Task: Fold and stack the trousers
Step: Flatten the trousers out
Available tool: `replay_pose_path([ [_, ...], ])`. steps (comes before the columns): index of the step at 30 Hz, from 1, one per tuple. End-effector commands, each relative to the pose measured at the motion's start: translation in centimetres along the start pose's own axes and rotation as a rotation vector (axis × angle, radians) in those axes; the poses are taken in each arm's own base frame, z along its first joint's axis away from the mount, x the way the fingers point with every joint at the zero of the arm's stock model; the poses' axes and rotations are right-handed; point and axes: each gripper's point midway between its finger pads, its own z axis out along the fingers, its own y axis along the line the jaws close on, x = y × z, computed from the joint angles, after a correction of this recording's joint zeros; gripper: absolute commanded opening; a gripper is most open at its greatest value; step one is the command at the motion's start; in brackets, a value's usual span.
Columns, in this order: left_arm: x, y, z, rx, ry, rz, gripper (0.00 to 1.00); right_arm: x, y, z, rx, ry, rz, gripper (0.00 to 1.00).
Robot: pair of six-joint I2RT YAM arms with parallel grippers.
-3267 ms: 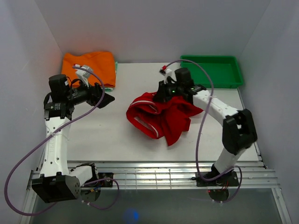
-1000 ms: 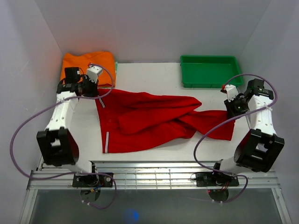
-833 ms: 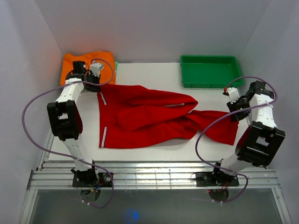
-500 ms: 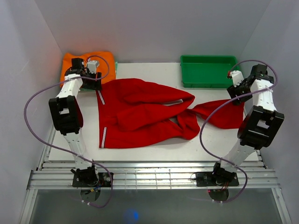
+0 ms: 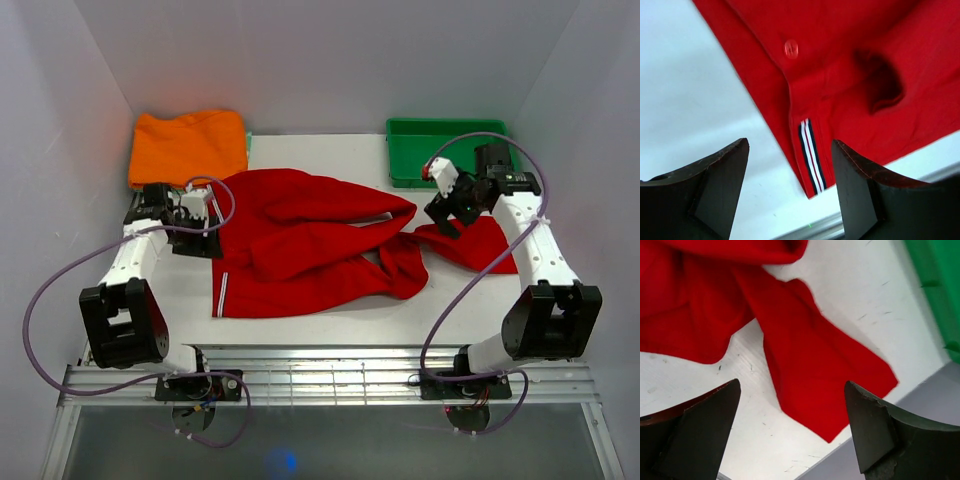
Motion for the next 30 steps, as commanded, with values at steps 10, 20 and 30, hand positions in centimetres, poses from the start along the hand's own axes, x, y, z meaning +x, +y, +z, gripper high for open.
replay_pose_path([
  [10, 7.5, -1.7, 2.9, 0.129, 0.232, -0.062, 0.76, 12.0, 0.2, 5.2, 0.046, 0.252, -0.105, 0.93],
  [20, 7.3, 3.1, 3.1, 0.074, 0.288, -0.123, 0.00, 13.5, -3.0, 7.4, 0.174, 0.247, -0.123, 0.81],
  [30, 5.4, 10.8, -1.0, -0.054, 0.209, -0.136, 0.00, 16.4, -2.0, 9.2, 0.089, 0.272, -0.137, 0.08],
])
